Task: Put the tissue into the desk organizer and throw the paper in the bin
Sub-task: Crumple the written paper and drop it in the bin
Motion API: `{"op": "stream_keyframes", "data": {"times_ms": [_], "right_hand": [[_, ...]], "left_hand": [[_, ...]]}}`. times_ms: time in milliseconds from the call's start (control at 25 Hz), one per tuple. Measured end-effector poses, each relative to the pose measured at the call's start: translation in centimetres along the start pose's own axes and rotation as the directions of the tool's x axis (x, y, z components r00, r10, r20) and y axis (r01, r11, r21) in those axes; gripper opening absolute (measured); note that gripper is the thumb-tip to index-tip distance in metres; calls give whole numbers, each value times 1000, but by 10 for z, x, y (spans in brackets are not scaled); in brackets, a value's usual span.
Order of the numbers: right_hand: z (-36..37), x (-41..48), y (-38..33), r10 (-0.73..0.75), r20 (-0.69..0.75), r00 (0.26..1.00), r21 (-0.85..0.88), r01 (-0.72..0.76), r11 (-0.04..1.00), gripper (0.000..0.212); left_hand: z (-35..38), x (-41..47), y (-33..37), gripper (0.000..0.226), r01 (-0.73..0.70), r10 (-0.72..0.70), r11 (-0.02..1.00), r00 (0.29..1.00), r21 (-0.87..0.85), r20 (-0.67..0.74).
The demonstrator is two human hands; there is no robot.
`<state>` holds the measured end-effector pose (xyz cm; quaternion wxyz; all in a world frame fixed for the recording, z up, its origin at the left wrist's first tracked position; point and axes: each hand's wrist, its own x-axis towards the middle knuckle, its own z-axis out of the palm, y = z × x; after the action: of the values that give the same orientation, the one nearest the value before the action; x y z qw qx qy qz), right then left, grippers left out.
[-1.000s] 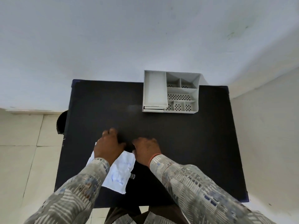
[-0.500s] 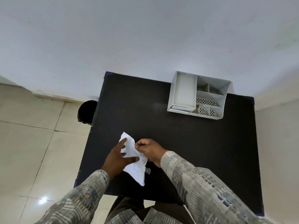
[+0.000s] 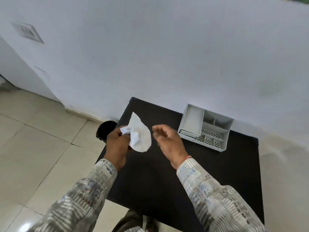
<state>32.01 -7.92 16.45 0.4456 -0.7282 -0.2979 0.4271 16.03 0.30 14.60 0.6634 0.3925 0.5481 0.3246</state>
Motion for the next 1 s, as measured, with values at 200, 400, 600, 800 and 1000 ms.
{"op": "stream_keyframes", "data": {"times_ms": [200,400,600,800,1000], "right_hand": [[-3,-64,-11,8,125,992,248,-39,968,31],[28,-96,-27,-136,68,988,290,111,951,18],[58,-95,-51,-211,-65,975,179,219,959,24],[125,-94,-90,-364,-102,926,9,366,930,12],[229,-96,-134,-349,12,937,36,349,937,25]], "left_hand": [[-7,-49,21,18,139,-107,948,986,-285,125],[-8,-116,22,11,54,-57,998,994,41,97],[-50,-144,44,21,-218,213,975,972,42,103],[-119,-126,81,21,-226,231,971,971,-80,59],[-223,-81,134,12,-227,228,971,974,-68,1]]}}
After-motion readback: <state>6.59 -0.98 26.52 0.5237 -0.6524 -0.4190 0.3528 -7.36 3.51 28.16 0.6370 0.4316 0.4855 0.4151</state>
